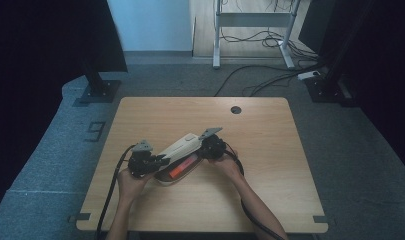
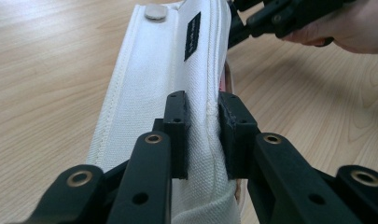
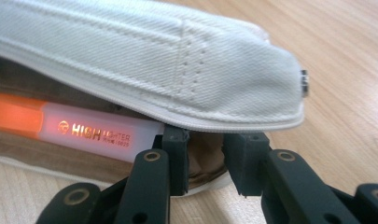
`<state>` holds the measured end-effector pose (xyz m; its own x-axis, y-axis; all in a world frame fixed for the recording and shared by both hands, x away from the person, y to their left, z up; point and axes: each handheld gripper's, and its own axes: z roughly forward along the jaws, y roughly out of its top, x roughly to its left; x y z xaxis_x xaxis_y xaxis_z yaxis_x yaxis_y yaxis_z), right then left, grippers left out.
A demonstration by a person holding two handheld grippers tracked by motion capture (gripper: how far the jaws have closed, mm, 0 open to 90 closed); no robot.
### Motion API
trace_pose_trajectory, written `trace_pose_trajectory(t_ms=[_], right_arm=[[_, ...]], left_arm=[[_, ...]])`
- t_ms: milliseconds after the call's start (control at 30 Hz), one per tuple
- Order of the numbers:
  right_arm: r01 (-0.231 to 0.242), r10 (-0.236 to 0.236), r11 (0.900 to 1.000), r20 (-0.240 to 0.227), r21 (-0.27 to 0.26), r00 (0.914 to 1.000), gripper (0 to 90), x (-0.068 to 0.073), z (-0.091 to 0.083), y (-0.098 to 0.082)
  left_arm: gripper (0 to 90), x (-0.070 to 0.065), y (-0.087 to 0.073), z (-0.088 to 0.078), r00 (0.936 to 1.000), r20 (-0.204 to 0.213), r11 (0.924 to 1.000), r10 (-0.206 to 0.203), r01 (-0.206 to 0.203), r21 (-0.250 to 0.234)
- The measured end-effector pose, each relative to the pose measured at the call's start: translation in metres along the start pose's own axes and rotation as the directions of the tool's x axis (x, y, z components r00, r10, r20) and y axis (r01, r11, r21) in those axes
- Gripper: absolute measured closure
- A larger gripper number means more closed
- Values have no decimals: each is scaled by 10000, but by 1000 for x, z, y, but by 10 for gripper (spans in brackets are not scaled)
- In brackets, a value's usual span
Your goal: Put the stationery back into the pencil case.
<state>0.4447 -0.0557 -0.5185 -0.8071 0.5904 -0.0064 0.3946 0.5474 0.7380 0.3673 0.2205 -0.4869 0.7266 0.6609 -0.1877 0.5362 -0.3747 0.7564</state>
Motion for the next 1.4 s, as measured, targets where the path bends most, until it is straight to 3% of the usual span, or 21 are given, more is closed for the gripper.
trace_pose_trajectory(t_ms=[233, 367, 700, 867, 1067, 1100, 1233, 1400], right_arm=[[-84, 85, 9999, 92, -114, 9999, 648, 1, -6, -1], [-111, 112, 9999, 167, -86, 9998, 623, 2, -10, -3], [-234, 235, 9997, 179, -28, 9996, 602, 2, -13, -14], [-239, 240, 9997, 214, -35, 9995, 583, 2, -14, -19], [-250, 251, 9997, 204, -27, 9995, 564, 3, -16, -21], [-223, 224, 9997, 186, -23, 9996, 564, 4, -16, -21], [-124, 123, 9999, 213, 43, 9997, 562, 4, -16, -21], [-163, 160, 9998, 264, 121, 9995, 556, 3, -16, -23]], left_arm=[[684, -4, -2, 3, 9995, 229, 9994, 220, -226, 245], [601, -10, -5, 8, 9988, 402, 9988, 288, -303, 382], [488, -15, -7, -1, 9967, 779, 9997, 244, -250, 64], [411, -13, -8, -10, 9981, 446, 9989, 422, -412, -237], [363, -4, -13, -15, 9999, -5, 9993, 147, -147, -333], [362, -1, -17, -13, 9998, -199, 9998, 82, -86, -157], [338, 2, -22, -6, 10000, 13, 9999, -71, 71, -76], [305, -3, -24, 7, 9993, -243, 9993, 297, -291, 239]])
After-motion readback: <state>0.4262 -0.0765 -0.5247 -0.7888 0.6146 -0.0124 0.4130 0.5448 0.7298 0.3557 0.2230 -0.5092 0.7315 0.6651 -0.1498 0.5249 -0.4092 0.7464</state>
